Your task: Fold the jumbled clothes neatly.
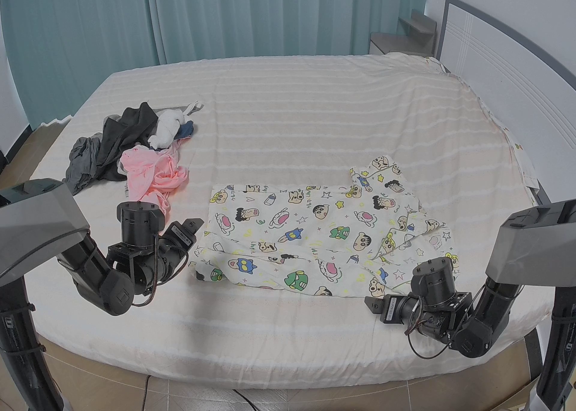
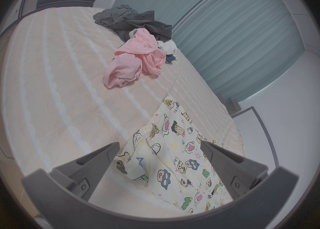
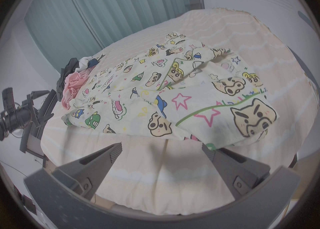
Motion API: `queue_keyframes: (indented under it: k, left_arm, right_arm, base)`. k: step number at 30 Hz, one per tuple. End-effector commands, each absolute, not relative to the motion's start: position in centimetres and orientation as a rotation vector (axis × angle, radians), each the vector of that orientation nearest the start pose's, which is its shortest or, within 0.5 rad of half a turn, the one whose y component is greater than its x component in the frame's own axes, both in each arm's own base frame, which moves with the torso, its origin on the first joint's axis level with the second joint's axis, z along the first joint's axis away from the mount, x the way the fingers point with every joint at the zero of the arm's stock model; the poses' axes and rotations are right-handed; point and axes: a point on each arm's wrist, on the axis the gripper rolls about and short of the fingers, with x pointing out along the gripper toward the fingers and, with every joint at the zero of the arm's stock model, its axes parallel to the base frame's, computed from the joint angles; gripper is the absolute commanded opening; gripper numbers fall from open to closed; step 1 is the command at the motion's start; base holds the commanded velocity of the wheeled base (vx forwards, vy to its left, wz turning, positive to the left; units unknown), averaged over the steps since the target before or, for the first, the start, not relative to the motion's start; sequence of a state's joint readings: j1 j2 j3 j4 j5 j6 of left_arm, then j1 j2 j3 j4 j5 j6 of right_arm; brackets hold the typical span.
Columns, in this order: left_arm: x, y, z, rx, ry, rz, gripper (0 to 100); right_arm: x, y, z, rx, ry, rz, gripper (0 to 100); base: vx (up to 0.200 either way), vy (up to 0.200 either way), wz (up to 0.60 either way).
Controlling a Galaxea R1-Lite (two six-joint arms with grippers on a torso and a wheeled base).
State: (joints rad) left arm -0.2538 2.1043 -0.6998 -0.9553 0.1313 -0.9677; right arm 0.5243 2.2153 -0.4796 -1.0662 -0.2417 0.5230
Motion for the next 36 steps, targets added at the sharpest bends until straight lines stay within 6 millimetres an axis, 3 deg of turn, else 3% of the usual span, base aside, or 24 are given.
queue_keyframes:
  k: [1, 19, 29, 36]
  left_arm:
    - [33.9, -8.3, 5.2, -0.864, 0.463, 0.110, 100]
    - [33.8, -8.3, 5.2, -0.864, 0.464, 0.110, 100]
    - [33.9, -8.3, 5.2, -0.864, 0.463, 0.110, 100]
    - [33.8, -8.3, 5.2, -0.864, 0.464, 0.110, 100]
  right_arm:
    - [26.6, 14.7, -2.6, 0.194, 0.680, 0.088, 100]
    - [26.4, 15.2, -2.0, 0.074, 0.510, 0.149, 100]
    - [26.4, 16.4, 0.0, 0.091, 0.442, 0.200, 100]
    - [25.7, 15.5, 0.0, 0.061, 0.472, 0.186, 100]
  base:
    - [0.000, 0.000, 0.00]
    - [0.000, 0.000, 0.00]
    - [0.000, 0.000, 0.00]
    - [0.000, 0.000, 0.00]
